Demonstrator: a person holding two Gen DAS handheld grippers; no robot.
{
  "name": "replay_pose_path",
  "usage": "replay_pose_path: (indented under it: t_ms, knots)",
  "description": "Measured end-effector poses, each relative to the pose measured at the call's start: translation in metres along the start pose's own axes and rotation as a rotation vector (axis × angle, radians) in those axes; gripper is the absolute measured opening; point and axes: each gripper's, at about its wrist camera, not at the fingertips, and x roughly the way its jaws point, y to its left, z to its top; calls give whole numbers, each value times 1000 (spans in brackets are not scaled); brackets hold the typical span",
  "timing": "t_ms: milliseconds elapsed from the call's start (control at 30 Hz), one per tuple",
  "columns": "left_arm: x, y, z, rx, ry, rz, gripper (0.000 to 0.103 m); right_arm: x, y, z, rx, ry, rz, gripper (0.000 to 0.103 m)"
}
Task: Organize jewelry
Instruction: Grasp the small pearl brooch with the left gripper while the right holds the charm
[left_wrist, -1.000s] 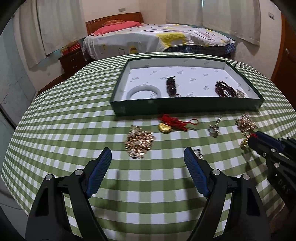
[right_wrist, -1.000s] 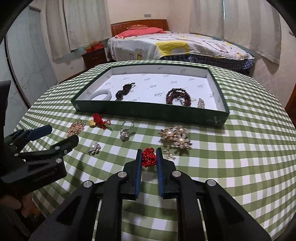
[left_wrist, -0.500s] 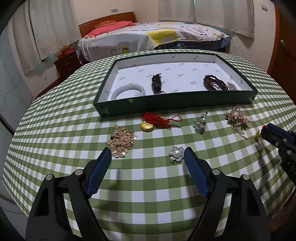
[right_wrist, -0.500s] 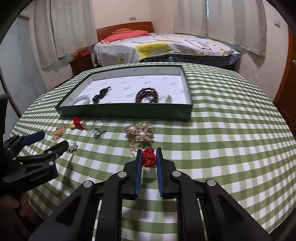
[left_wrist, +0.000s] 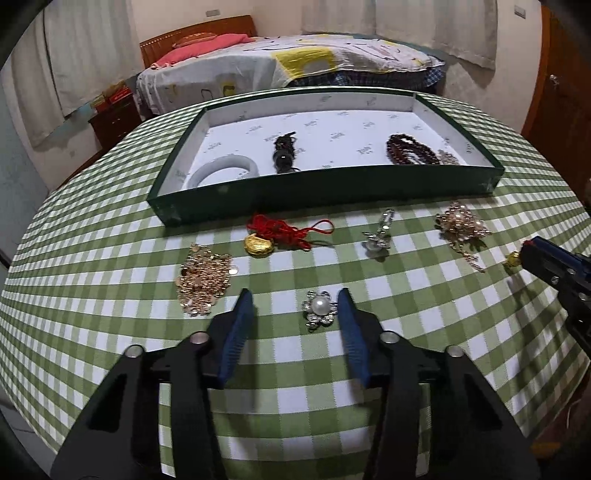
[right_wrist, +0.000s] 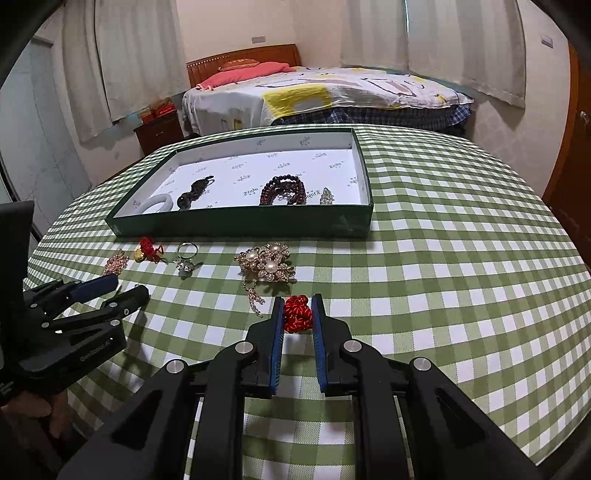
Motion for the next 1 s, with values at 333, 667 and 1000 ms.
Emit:
replay_pose_path:
  t_ms: [333, 667, 1000]
  knots:
    - [-1, -2, -1, -6, -4, -84, 19, 2, 1, -1, -3, 3, 2, 15]
    - [-3, 2, -2, -19, -10, -102, 15, 2, 1, -1, -3, 1, 2, 15]
    - [-10, 7, -3, -24, -26, -101, 15, 4, 3, -1, -8, 0, 3, 15]
